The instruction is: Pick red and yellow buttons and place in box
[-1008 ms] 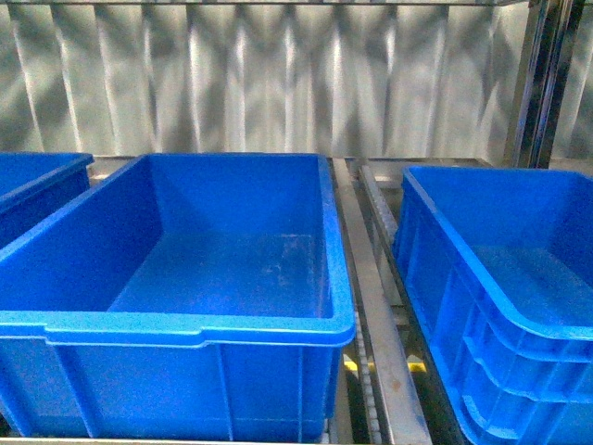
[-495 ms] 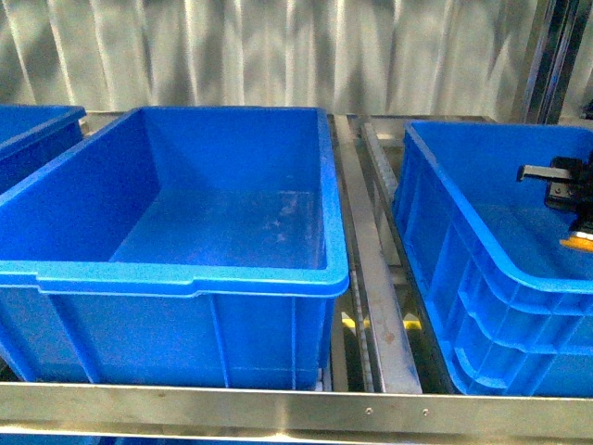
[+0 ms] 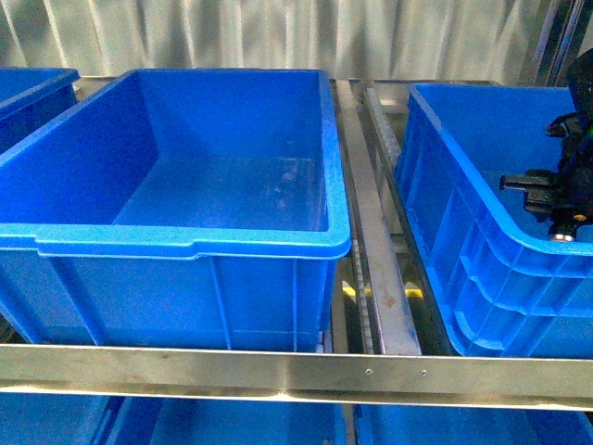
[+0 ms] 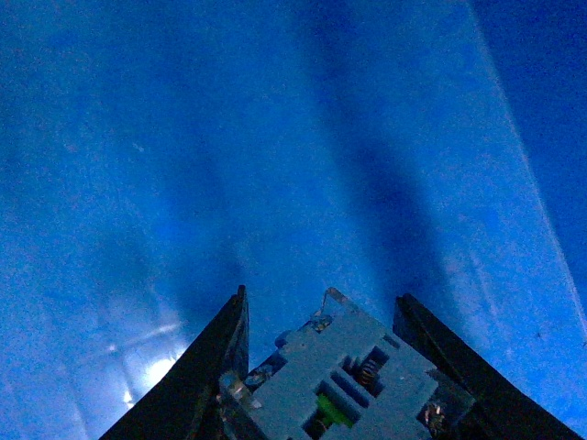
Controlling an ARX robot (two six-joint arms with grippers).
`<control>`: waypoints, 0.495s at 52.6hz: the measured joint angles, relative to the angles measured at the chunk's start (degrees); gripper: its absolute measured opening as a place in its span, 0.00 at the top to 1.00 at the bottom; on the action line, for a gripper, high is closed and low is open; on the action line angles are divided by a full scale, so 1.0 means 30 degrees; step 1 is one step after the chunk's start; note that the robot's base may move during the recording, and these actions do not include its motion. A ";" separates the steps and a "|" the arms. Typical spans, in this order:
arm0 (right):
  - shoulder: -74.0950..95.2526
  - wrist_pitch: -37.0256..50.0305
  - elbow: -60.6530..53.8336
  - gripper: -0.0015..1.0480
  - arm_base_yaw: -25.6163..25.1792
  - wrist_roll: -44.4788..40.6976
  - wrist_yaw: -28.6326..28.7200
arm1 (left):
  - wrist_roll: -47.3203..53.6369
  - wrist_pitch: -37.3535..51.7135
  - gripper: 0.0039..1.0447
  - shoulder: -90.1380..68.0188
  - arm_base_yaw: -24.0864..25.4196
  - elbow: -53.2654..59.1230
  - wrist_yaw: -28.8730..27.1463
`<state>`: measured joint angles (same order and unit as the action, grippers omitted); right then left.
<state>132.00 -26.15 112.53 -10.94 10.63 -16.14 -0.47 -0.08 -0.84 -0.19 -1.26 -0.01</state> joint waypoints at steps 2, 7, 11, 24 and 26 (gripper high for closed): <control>0.0058 -0.0117 0.0029 0.47 0.0000 0.0007 -0.0022 | 0.0000 0.0000 0.07 0.0000 0.0000 0.0000 0.0000; 0.0066 -0.0124 0.0029 0.35 -0.0007 0.0015 -0.0036 | 0.0000 0.0000 0.07 0.0000 0.0000 0.0000 0.0000; -0.0029 0.0109 -0.0124 0.25 -0.0015 0.0015 -0.0102 | 0.0000 0.0000 0.07 0.0000 0.0000 0.0000 0.0000; -0.2324 0.1457 -0.2397 0.07 -0.0080 0.0415 0.0204 | 0.0007 0.0000 0.07 0.0000 0.0000 0.0000 0.0000; -0.3009 0.1625 -0.2929 0.07 -0.0073 0.0466 0.0342 | 0.0000 0.0000 0.07 0.0000 0.0000 0.0000 0.0000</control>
<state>122.98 -21.28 103.74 -11.16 12.03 -15.11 -0.47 -0.08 -0.84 -0.19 -1.26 -0.01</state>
